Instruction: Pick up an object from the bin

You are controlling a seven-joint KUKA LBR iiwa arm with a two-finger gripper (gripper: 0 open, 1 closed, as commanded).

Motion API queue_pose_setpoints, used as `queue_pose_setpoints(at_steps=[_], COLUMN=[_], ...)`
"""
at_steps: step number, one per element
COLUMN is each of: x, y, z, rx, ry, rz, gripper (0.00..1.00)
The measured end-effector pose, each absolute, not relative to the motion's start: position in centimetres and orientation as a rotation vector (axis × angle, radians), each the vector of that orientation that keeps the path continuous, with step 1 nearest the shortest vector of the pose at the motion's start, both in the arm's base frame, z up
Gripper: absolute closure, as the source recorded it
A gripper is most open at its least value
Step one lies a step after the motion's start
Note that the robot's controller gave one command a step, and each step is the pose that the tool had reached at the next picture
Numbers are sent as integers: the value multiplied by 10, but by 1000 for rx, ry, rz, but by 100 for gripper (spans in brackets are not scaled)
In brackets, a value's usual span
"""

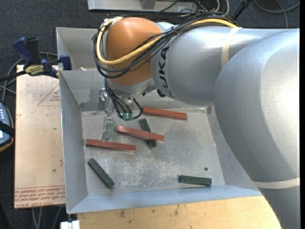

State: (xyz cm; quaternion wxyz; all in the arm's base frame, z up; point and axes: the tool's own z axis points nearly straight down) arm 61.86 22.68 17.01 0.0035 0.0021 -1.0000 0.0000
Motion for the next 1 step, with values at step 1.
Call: queue_pose_setpoints(at_steps=[1], x=[579], y=[207], z=[65], rx=[230], ry=[-3126], rz=[2], gripper=[0])
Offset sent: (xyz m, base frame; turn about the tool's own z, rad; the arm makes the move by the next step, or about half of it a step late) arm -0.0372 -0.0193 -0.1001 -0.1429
